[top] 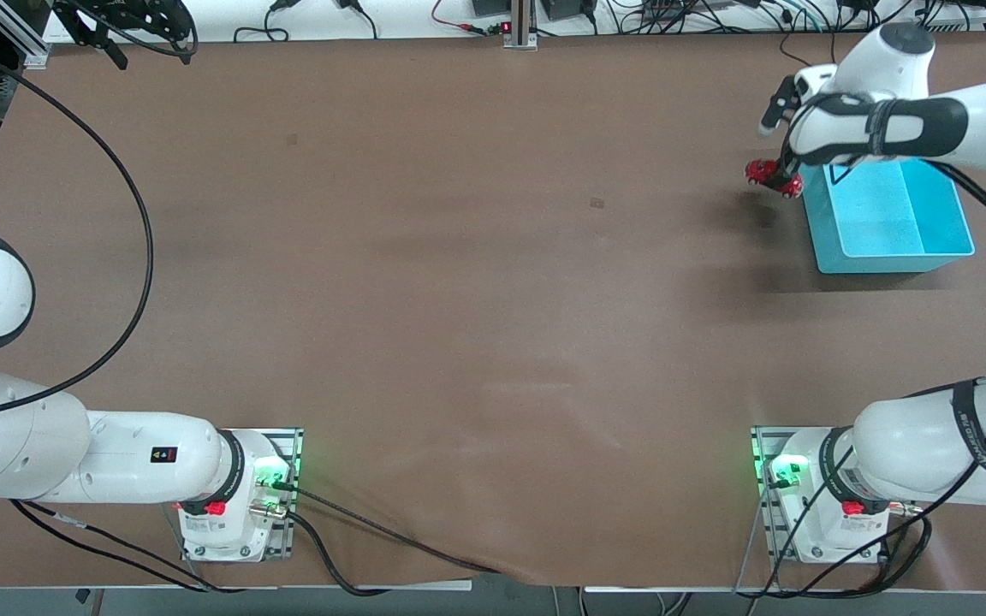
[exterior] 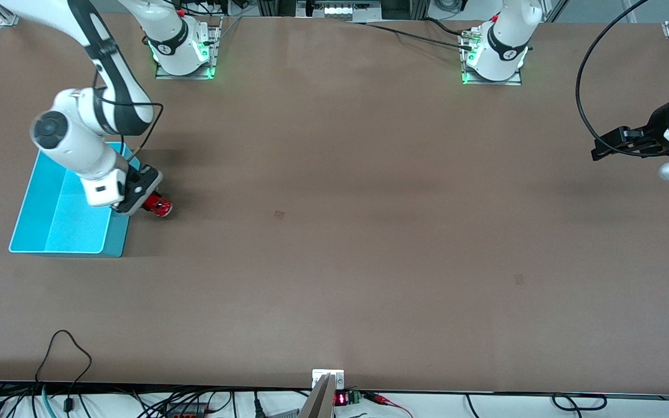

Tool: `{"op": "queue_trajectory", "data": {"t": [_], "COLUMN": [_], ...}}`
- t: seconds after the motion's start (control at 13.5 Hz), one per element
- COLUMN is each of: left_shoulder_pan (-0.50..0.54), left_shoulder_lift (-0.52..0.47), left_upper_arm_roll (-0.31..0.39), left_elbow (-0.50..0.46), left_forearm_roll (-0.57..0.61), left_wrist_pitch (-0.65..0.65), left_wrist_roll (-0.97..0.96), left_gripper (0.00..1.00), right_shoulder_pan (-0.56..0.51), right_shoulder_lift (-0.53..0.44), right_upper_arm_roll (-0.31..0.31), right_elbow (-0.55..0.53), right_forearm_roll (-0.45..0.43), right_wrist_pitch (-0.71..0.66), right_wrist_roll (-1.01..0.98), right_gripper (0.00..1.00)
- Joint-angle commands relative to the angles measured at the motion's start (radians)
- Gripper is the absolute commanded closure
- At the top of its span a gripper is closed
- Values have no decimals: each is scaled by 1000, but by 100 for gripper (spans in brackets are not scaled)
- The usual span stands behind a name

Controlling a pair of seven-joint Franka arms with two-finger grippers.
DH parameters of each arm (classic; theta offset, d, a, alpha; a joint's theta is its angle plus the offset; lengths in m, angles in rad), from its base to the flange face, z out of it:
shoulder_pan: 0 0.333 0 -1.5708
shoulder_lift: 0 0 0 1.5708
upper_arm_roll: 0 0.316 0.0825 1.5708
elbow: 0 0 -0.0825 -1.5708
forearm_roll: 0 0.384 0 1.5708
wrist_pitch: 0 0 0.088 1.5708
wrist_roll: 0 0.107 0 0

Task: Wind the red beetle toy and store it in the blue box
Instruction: 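Lift the red car and lower it into the cyan box with the right gripper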

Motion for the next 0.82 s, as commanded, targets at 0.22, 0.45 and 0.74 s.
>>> {"op": "queue_trajectory", "data": {"t": [0.22,0.45,0.74], "left_shoulder_pan": [-2,-2,-2], "left_shoulder_lift": [-2,-6,-7], "left_upper_arm_roll": [1,1,3], "left_elbow": [18,21,54], "left_forearm_roll": [16,19,23], "left_wrist_pitch": [-32,-32,-54], "left_wrist_roll": [14,14,14], "left_gripper": [0,0,0], "right_shoulder_pan": [-5,-8,-41], "right_shoulder_lift": [-49,-36,63], "right_upper_arm_roll": [-131,-275,-334], "right_elbow": [195,200,198], "right_forearm_roll": [15,18,27], "right_wrist_pitch": [-265,-270,-294], "right_wrist_roll": [375,473,626], "right_gripper": [100,100,100]}}
